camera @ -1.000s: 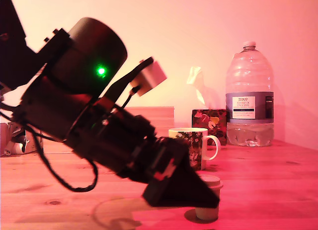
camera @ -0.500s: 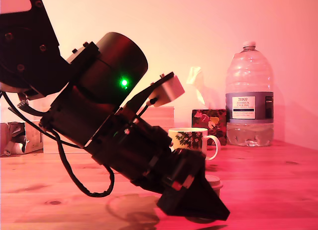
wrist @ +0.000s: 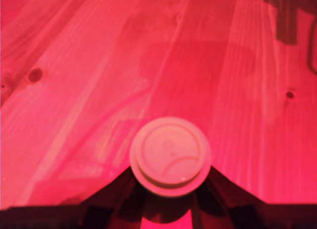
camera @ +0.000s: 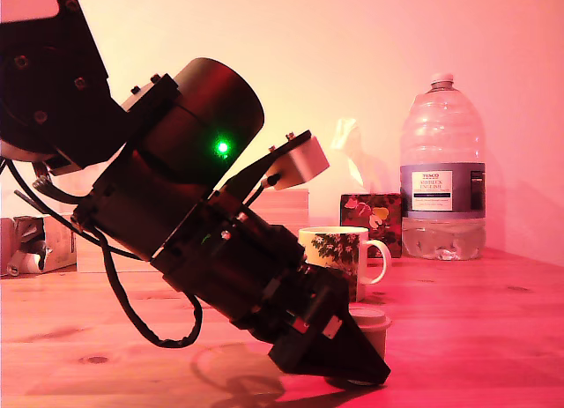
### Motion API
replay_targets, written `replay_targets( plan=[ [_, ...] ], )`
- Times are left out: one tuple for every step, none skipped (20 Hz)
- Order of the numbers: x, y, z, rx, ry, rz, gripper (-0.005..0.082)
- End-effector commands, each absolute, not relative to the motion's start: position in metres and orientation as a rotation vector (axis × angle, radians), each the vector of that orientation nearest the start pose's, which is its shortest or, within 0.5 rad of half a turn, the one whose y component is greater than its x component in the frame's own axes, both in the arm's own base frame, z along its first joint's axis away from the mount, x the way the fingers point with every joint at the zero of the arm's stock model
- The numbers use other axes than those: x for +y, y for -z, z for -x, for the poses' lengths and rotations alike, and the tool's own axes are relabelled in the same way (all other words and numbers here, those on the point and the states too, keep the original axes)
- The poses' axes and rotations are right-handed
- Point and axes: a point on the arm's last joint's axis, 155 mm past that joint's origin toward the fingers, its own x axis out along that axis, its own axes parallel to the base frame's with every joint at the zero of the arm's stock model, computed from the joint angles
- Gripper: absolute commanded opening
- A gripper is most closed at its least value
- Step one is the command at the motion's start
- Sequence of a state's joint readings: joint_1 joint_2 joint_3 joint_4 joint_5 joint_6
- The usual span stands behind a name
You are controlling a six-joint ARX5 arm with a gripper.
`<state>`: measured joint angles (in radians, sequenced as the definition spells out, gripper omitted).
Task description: Pick up the coffee capsules from the table one by one and drop them inside the nearest coffee cup
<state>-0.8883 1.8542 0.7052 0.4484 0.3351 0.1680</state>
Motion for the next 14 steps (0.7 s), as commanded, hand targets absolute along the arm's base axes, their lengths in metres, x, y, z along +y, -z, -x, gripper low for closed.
replay_targets(
  plan=[
    [-0.369, 0.01, -0.222, 0.653, 1.23, -0.363, 0.0124],
    [-0.368, 0.009, -0.224, 0.651, 1.224, -0.358, 0.0124],
    [-0.367, 0.008, -0.227, 0.656, 1.212, -0.343, 0.0124],
    [-0.365, 0.006, -0.23, 0.654, 1.204, -0.337, 0.0124],
    [-0.364, 0.004, -0.233, 0.657, 1.193, -0.322, 0.0124],
    [-0.363, 0.0, -0.237, 0.656, 1.181, -0.304, 0.0124],
    [-0.362, -0.003, -0.24, 0.646, 1.173, -0.299, 0.0124],
    [-0.361, -0.009, -0.244, 0.634, 1.166, -0.293, 0.0124],
    [-0.36, -0.014, -0.248, 0.622, 1.16, -0.287, 0.0124],
    [-0.358, -0.02, -0.252, 0.609, 1.151, -0.278, 0.0124],
    [-0.356, -0.026, -0.257, 0.594, 1.141, -0.27, 0.0124],
    [-0.355, -0.033, -0.261, 0.583, 1.131, -0.258, 0.0124],
    [-0.353, -0.04, -0.265, 0.574, 1.119, -0.24, 0.0124],
    [-0.351, -0.047, -0.268, 0.56, 1.111, -0.234, 0.0124]
  ],
)
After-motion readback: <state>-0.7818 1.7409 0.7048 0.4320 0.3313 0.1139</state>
